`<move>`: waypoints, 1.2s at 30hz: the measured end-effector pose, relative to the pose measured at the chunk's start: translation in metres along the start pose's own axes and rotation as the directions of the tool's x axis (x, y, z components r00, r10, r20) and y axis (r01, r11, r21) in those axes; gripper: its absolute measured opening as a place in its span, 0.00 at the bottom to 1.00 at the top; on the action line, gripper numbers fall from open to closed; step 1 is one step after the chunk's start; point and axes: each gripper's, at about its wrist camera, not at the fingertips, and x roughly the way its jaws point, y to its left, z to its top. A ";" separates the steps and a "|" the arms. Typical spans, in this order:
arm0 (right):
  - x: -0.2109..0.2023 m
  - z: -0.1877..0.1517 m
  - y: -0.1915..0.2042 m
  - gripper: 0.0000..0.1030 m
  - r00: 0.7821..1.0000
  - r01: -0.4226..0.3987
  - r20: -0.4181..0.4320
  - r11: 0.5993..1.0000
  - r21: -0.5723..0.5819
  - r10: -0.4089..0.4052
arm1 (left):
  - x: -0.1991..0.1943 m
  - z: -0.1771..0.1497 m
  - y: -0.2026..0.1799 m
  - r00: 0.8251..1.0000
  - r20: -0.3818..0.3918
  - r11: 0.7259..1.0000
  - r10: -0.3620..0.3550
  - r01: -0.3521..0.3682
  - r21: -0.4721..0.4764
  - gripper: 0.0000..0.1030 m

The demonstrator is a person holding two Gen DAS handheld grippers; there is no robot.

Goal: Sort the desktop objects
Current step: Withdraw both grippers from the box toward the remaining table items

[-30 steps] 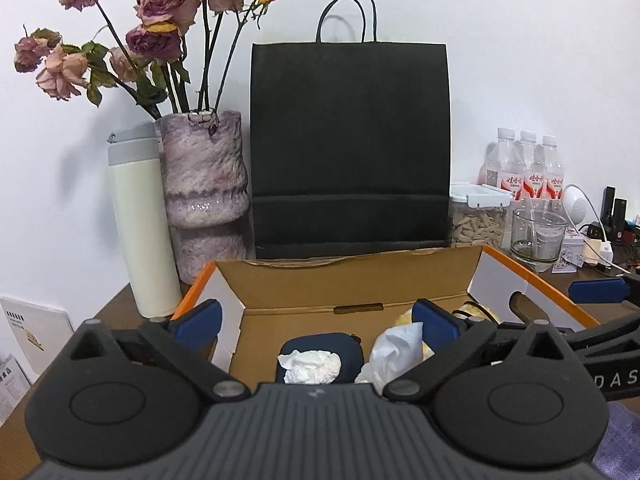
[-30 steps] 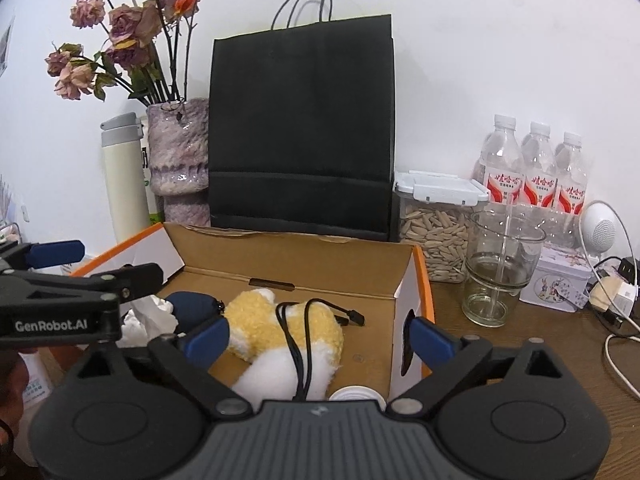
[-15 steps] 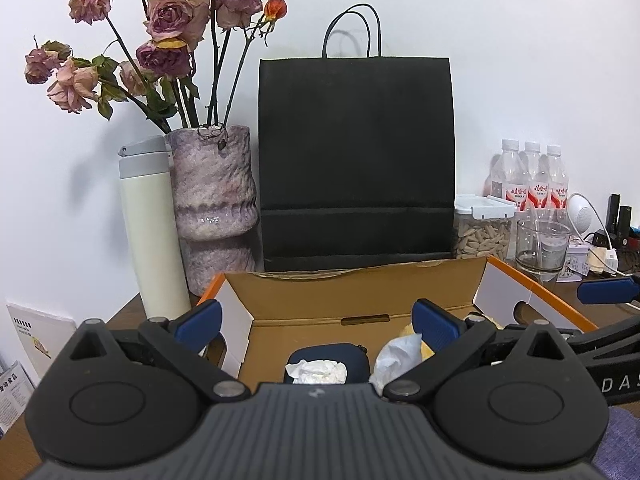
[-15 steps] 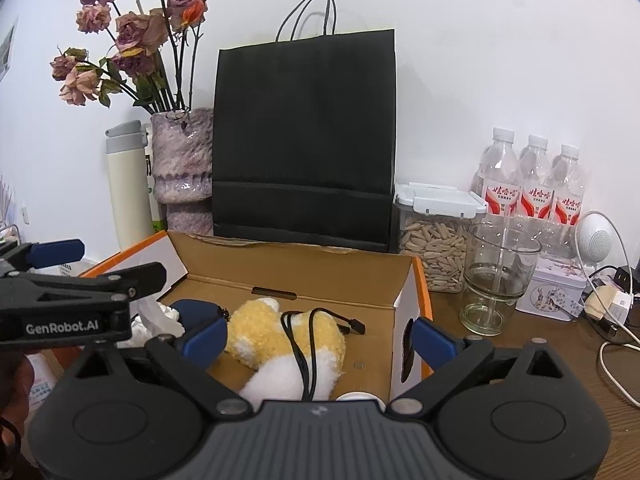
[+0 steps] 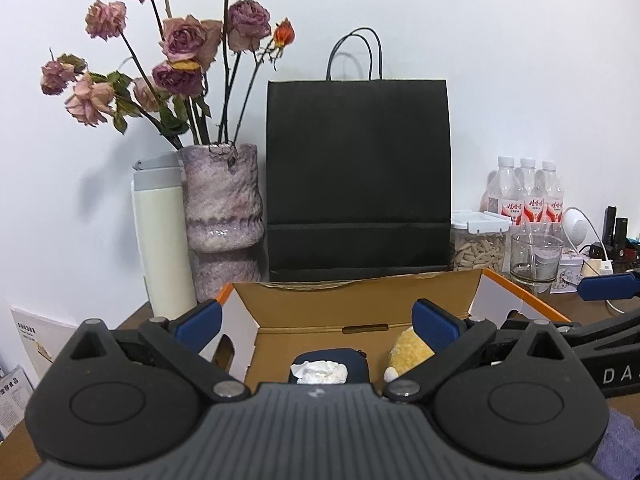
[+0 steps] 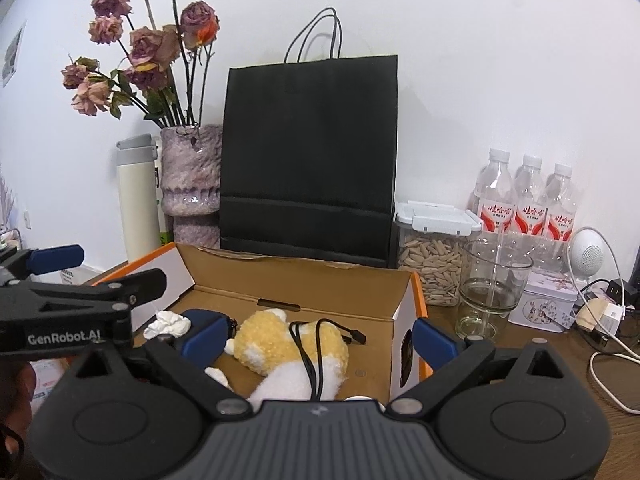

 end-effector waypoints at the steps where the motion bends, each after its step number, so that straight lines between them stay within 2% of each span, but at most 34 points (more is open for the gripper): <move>1: -0.002 -0.001 0.000 0.96 1.000 0.001 0.003 1.000 -0.001 -0.001 | -0.003 -0.001 0.001 1.000 0.006 1.000 0.001 -0.001 0.000 1.00; 6: -0.016 -0.006 0.002 0.96 1.000 -0.001 0.015 1.000 -0.005 0.001 | -0.020 -0.004 0.004 0.999 0.041 1.000 -0.015 0.015 -0.011 1.00; 12: -0.039 -0.019 0.005 0.96 0.999 -0.005 0.040 1.000 -0.004 0.005 | -0.039 -0.013 0.002 0.999 0.032 0.999 -0.039 0.039 0.017 1.00; 28: -0.097 -0.055 0.013 0.97 1.000 0.010 0.017 1.000 -0.005 -0.010 | -0.097 -0.035 0.010 0.999 0.038 0.999 -0.037 0.035 0.041 1.00; 36: -0.124 -0.075 0.016 0.97 1.000 0.011 -0.008 1.000 0.002 -0.011 | -0.121 -0.045 0.019 0.999 0.027 0.999 -0.031 0.030 0.023 1.00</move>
